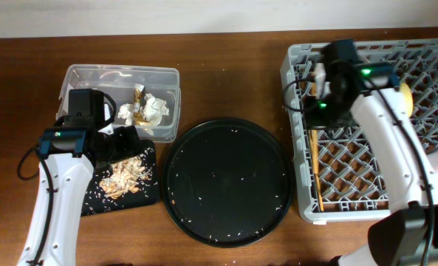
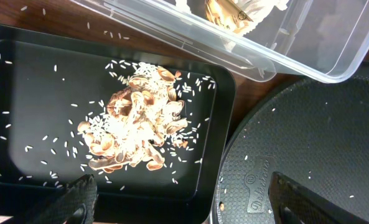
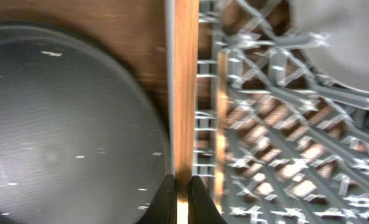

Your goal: Sort waste into correct bins and load items into the dishwasher rack

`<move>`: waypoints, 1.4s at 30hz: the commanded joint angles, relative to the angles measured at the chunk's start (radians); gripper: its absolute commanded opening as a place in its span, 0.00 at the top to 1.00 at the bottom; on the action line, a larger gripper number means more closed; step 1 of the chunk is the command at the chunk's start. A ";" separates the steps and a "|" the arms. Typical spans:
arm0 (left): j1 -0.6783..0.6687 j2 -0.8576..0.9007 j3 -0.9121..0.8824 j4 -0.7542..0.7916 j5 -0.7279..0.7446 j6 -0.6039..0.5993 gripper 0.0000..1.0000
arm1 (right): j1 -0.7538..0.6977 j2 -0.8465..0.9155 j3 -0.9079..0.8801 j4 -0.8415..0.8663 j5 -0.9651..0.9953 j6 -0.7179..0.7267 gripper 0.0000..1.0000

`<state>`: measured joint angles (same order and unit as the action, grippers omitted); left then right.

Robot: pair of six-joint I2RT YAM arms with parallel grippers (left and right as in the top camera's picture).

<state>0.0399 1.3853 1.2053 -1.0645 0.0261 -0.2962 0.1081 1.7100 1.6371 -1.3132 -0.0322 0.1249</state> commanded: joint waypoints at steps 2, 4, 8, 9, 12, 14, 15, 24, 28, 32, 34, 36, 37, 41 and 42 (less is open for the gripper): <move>0.002 -0.008 0.000 0.002 0.004 -0.006 0.13 | -0.071 0.048 -0.092 0.018 0.014 -0.132 0.96; 0.002 -0.008 0.000 0.001 0.004 -0.006 0.13 | -0.069 0.063 -0.156 0.074 0.004 -0.147 0.96; 0.002 -0.008 0.000 0.001 0.004 -0.006 0.13 | -0.069 0.063 -0.179 0.146 -0.039 -0.147 0.81; 0.002 -0.008 0.000 0.001 0.004 -0.006 0.13 | -0.069 0.063 -0.179 0.148 -0.039 -0.147 0.74; 0.002 -0.010 0.001 0.002 0.012 -0.005 0.13 | -0.073 0.018 -0.178 0.149 -0.039 -0.122 0.64; 0.002 -0.010 0.018 0.008 0.039 0.032 0.06 | -0.090 -0.058 -0.178 0.171 -0.059 -0.106 0.60; 0.001 -0.010 0.025 0.021 0.065 0.066 0.05 | -0.098 -0.090 -0.178 0.187 -0.093 -0.106 0.55; -0.037 -0.024 0.022 -0.203 0.036 0.183 0.01 | -0.123 -0.213 -0.182 0.073 -0.221 -0.169 0.08; -0.037 -0.241 -0.087 -0.145 0.026 0.223 0.01 | -0.122 -0.425 -0.362 0.196 -0.168 -0.123 0.02; -0.037 -0.673 -0.340 0.048 0.030 0.208 0.01 | -0.122 -0.801 -0.670 0.385 -0.133 -0.124 0.02; -0.037 -0.837 -0.407 0.077 0.048 0.203 0.01 | -0.122 -0.949 -0.716 0.375 -0.079 -0.124 0.02; -0.037 -0.911 -0.417 0.087 0.049 0.204 0.01 | -0.122 -1.022 -0.715 0.344 -0.079 -0.124 0.02; -0.037 -0.924 -0.417 0.083 0.048 0.204 0.01 | -0.122 -1.043 -0.716 0.340 -0.079 -0.124 0.02; -0.037 -0.925 -0.417 0.084 0.048 0.204 0.01 | -0.122 -1.039 -0.716 0.337 -0.079 -0.124 0.02; -0.037 -0.925 -0.417 0.084 0.048 0.204 0.01 | -0.122 -1.037 -0.716 0.337 -0.079 -0.124 0.02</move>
<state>0.0021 0.4683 0.7963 -0.9829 0.0643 -0.0940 -0.0116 0.6689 0.9298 -0.9737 -0.1272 -0.0036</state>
